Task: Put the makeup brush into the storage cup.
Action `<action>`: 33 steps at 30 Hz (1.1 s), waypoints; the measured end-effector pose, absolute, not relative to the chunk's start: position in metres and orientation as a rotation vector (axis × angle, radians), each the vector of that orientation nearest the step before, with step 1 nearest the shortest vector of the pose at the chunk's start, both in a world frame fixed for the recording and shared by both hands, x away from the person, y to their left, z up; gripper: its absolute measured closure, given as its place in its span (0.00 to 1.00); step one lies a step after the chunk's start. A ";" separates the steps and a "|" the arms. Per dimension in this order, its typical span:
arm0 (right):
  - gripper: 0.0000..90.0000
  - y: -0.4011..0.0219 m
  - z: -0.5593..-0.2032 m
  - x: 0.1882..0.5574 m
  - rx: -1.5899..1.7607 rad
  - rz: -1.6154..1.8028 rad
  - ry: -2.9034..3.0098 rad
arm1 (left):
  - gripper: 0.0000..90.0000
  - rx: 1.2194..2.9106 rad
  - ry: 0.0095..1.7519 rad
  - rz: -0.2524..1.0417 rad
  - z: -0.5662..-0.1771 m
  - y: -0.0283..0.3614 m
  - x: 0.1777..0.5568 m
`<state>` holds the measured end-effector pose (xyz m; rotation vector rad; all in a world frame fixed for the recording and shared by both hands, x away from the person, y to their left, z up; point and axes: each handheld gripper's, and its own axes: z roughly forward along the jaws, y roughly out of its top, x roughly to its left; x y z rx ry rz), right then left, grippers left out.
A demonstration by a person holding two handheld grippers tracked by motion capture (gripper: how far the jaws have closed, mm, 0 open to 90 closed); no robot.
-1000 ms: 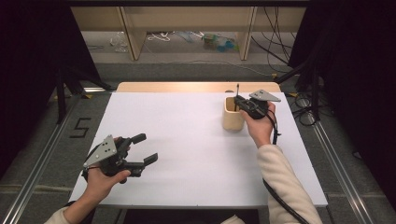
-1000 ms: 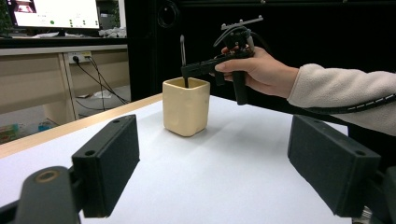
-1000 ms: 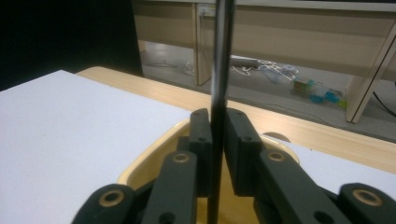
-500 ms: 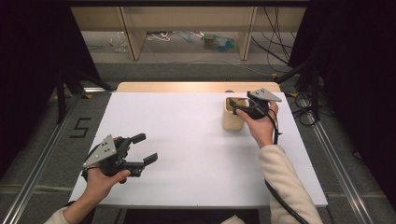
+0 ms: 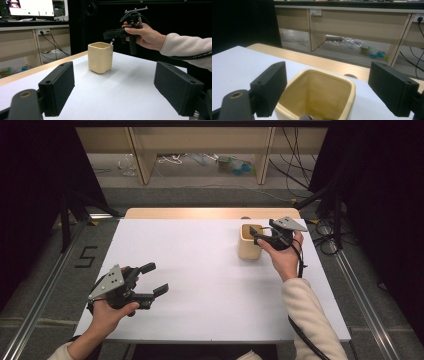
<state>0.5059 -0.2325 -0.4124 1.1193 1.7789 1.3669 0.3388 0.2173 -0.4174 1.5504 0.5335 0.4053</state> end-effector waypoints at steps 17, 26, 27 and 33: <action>0.18 -0.239 -0.413 0.484 1.092 1.366 1.800 | 0.18 1.549 0.537 0.406 -0.418 0.217 0.339; 0.18 -0.245 -0.411 0.470 1.091 1.348 1.831 | 0.18 1.551 0.533 0.412 -0.418 0.217 0.339; 0.18 -0.246 -0.412 0.469 1.081 1.345 1.821 | 0.18 1.551 0.534 0.412 -0.418 0.217 0.339; 0.18 -0.248 -0.411 0.460 1.072 1.364 1.828 | 0.18 1.551 0.536 0.412 -0.418 0.217 0.339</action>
